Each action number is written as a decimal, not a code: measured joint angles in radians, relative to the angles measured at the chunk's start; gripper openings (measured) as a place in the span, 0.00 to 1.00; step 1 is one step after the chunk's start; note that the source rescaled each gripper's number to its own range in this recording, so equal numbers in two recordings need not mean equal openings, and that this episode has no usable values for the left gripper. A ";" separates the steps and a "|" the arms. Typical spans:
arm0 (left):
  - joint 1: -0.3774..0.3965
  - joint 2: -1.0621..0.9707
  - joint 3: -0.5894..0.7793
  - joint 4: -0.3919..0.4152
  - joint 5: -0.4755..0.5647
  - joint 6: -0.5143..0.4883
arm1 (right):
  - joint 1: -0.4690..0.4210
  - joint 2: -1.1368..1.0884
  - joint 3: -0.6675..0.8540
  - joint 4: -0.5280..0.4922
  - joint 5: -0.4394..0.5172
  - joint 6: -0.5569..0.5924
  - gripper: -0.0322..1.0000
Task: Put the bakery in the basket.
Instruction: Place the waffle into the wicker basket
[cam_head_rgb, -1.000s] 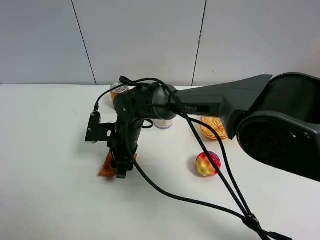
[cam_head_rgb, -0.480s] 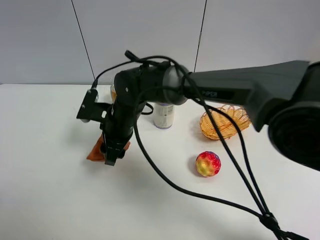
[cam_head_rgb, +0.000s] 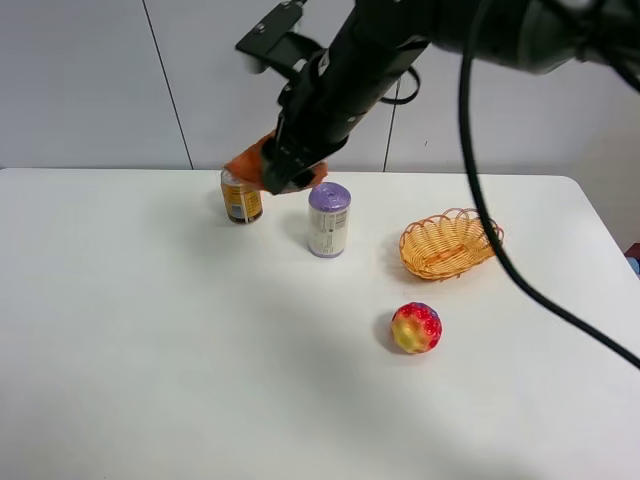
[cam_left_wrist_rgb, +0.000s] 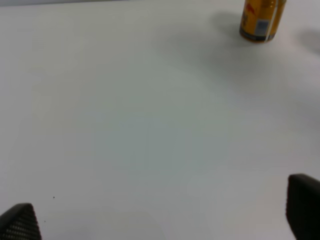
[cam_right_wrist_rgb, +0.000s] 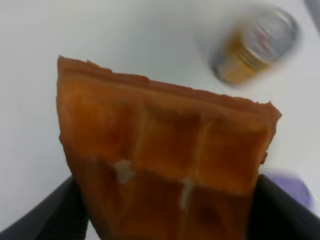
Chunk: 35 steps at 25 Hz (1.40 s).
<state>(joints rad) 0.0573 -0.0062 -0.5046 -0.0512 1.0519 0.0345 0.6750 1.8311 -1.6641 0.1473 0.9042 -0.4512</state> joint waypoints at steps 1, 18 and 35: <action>0.000 0.000 0.000 0.000 0.000 0.000 | -0.019 -0.014 0.000 -0.012 0.033 0.016 0.03; 0.000 0.000 0.000 0.000 0.000 0.000 | -0.350 -0.245 0.621 -0.047 -0.168 0.063 0.03; 0.000 0.000 0.000 0.000 0.000 0.000 | -0.524 -0.078 0.672 -0.038 -0.476 0.021 0.03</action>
<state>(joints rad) 0.0573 -0.0062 -0.5046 -0.0512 1.0519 0.0345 0.1508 1.7534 -0.9916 0.1088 0.4285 -0.4300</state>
